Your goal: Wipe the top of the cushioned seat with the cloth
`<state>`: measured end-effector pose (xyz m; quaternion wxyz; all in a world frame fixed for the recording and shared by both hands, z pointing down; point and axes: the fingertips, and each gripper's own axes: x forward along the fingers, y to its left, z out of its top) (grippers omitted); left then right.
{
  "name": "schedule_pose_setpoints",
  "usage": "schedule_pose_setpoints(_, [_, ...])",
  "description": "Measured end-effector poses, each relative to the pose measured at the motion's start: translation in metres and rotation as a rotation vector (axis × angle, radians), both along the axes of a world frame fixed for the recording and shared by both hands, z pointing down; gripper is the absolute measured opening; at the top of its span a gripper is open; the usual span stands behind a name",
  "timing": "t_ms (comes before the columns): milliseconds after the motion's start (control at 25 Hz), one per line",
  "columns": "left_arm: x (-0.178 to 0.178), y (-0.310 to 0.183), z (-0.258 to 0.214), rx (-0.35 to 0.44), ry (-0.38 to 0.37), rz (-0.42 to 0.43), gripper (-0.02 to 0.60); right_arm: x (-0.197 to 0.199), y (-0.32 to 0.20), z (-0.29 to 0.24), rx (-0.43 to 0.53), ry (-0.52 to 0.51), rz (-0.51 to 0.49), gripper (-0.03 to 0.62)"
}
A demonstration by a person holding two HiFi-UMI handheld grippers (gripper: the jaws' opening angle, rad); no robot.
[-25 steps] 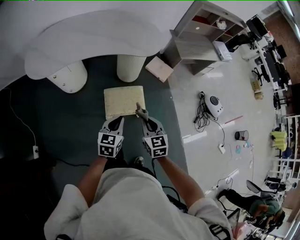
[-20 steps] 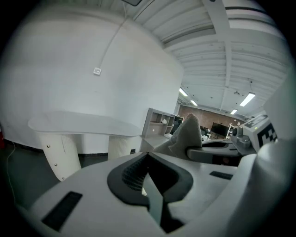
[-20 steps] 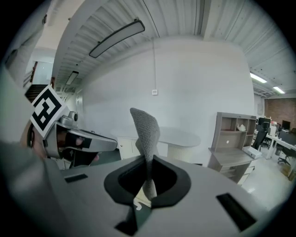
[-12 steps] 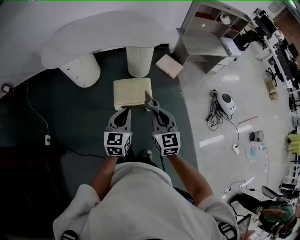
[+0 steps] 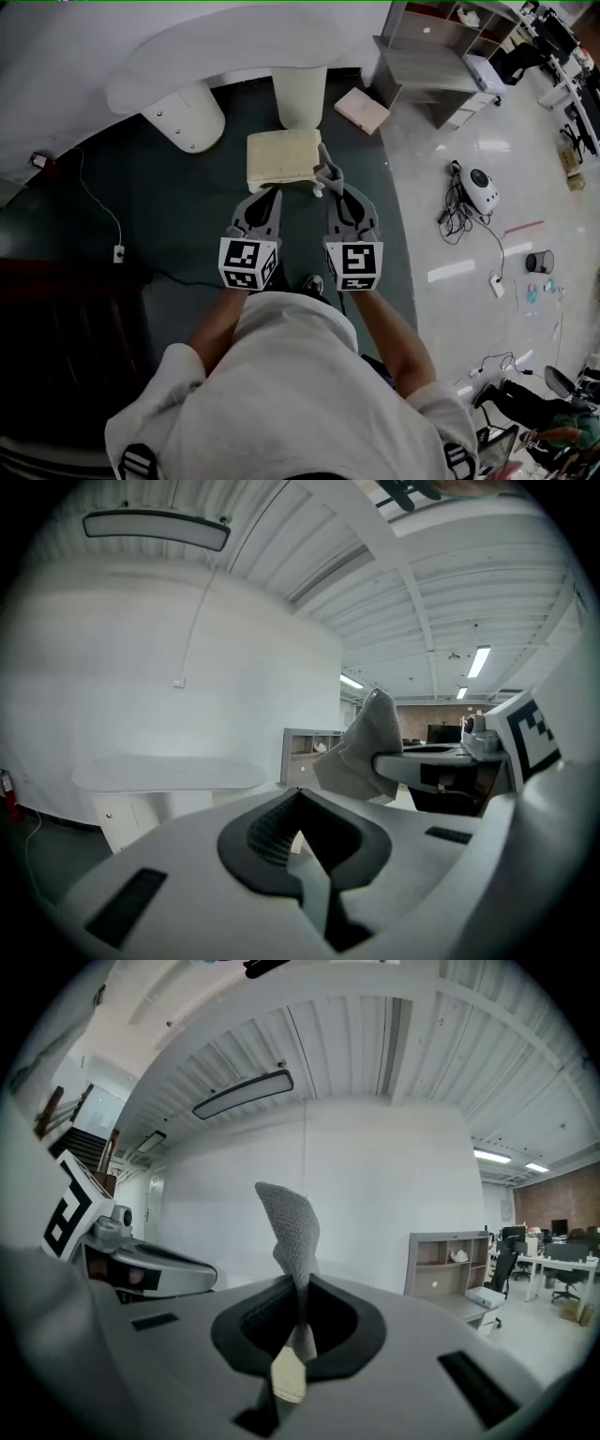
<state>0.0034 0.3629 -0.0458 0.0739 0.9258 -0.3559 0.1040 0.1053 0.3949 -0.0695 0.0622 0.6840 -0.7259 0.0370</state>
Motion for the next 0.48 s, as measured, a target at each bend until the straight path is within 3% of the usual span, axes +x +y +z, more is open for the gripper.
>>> schedule_pose_setpoints(480, [0.031, 0.020, 0.003, 0.024, -0.007, 0.047, 0.014, 0.015, 0.014, 0.002, 0.018, -0.009, -0.015, 0.018])
